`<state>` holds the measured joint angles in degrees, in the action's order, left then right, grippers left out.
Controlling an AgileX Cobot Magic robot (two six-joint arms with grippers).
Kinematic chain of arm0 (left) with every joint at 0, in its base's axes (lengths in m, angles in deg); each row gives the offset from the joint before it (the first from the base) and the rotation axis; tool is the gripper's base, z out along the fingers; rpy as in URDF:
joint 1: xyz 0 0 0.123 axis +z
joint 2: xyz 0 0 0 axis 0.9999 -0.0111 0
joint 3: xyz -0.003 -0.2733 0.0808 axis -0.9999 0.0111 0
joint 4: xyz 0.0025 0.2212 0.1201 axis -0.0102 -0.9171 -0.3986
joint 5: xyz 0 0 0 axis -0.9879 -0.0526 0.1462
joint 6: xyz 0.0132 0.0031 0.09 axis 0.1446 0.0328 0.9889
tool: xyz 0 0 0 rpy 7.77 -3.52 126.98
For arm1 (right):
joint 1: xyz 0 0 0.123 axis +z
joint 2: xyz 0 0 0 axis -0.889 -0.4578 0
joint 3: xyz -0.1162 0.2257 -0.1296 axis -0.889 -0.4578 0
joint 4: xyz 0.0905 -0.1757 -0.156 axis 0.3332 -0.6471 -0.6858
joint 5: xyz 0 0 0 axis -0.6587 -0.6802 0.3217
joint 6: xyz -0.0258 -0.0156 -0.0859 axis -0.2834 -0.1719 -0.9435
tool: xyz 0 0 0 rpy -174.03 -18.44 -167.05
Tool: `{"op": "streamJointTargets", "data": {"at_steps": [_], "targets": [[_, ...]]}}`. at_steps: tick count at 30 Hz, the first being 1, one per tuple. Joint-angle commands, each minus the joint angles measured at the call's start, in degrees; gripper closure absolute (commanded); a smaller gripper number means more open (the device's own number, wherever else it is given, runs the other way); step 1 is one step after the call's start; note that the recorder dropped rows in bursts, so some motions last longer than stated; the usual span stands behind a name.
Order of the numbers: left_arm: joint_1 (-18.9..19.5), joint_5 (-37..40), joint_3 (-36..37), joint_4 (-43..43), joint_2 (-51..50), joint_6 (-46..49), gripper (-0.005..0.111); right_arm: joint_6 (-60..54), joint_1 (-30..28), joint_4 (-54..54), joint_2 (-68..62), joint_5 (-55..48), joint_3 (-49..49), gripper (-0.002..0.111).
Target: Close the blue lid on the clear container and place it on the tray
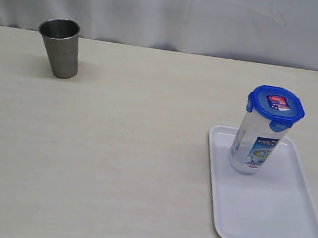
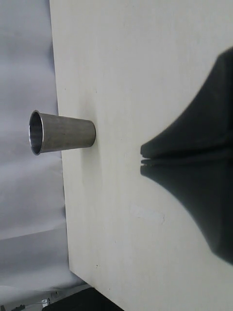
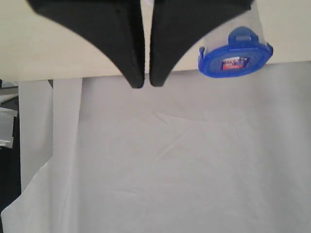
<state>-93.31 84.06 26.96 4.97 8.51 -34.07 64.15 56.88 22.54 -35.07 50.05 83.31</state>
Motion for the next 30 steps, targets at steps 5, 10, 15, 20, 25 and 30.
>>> {"op": "streamJointTargets", "data": {"at_steps": [5,10,15,20,25,30], "targets": [[0.19,-0.75,0.21,0.31,0.16,0.0,0.107,0.2,0.04,-1.95,0.25,-9.36,-0.19,0.104],[0.19,-0.75,0.21,0.31,0.16,0.0,0.107,0.2,2.69,-1.95,0.25,-15.23,-0.19,0.104],[0.19,-0.75,0.21,0.31,0.16,0.0,0.107,0.2,4.08,-2.28,0.25,-17.82,-0.19,0.104],[0.19,-0.75,0.21,0.31,0.16,0.0,0.107,-1.89,4.08,-3.03,0.25,-20.4,-0.19,0.104],[0.19,-0.75,0.21,0.31,0.16,0.0,0.107,-3.2,4.08,-3.03,0.25,-20.4,-0.19,0.104],[0.19,-0.75,0.21,0.31,0.16,0.0,0.107,-3.2,4.08,-2.93,0.25,-21.16,-0.19,0.104]]}}
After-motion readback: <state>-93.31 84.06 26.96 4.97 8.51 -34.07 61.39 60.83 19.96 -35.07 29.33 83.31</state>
